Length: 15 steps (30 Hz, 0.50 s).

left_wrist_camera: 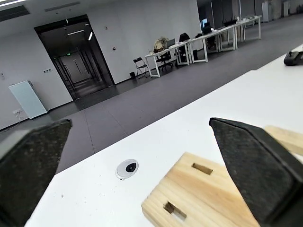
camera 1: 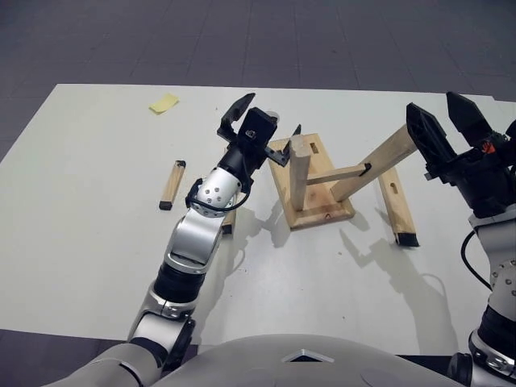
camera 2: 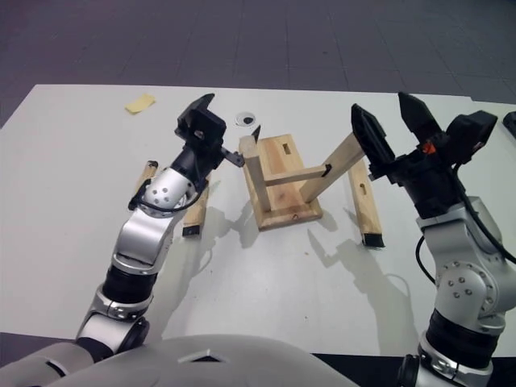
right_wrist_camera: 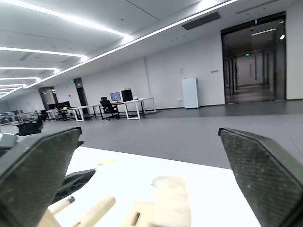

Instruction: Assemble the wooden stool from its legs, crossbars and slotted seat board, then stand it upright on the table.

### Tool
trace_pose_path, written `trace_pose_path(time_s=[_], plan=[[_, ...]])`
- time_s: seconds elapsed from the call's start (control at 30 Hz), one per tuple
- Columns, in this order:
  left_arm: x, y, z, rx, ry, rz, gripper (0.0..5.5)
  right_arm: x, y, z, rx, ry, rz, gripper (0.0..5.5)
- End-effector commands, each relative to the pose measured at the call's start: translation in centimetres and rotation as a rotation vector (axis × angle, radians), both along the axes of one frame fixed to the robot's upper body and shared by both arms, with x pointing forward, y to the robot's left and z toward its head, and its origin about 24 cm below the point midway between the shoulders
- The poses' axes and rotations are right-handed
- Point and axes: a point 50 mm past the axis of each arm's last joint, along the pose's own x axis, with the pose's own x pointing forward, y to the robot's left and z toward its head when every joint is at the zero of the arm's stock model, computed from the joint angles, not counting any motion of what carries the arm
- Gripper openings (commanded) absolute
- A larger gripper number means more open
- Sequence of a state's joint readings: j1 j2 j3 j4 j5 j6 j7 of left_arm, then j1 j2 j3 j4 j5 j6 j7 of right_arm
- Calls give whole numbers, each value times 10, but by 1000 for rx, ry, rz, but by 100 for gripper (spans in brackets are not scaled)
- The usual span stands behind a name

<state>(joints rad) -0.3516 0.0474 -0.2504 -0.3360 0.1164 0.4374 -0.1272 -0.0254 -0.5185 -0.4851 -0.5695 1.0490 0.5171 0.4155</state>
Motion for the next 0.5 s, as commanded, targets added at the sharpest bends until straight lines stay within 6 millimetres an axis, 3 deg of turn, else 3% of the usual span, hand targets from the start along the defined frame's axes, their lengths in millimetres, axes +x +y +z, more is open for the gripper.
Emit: trace_pose_path(time_s=[0.03,0.13,0.23,0.47,0.5], plan=[[9,43,16,-153,-29,306,540,-13,20,30,5,-103,165,539],[12,70,17,-245,-18,493,540,-21,40,27,-77,-64,318,539],[14,83,20,-253,-46,579,540,-19,55,10,-166,30,415,539],[20,79,19,-261,-48,597,540,-6,86,-34,-267,149,497,539],[21,77,18,-257,-44,592,540,-5,90,-39,-275,157,497,518]])
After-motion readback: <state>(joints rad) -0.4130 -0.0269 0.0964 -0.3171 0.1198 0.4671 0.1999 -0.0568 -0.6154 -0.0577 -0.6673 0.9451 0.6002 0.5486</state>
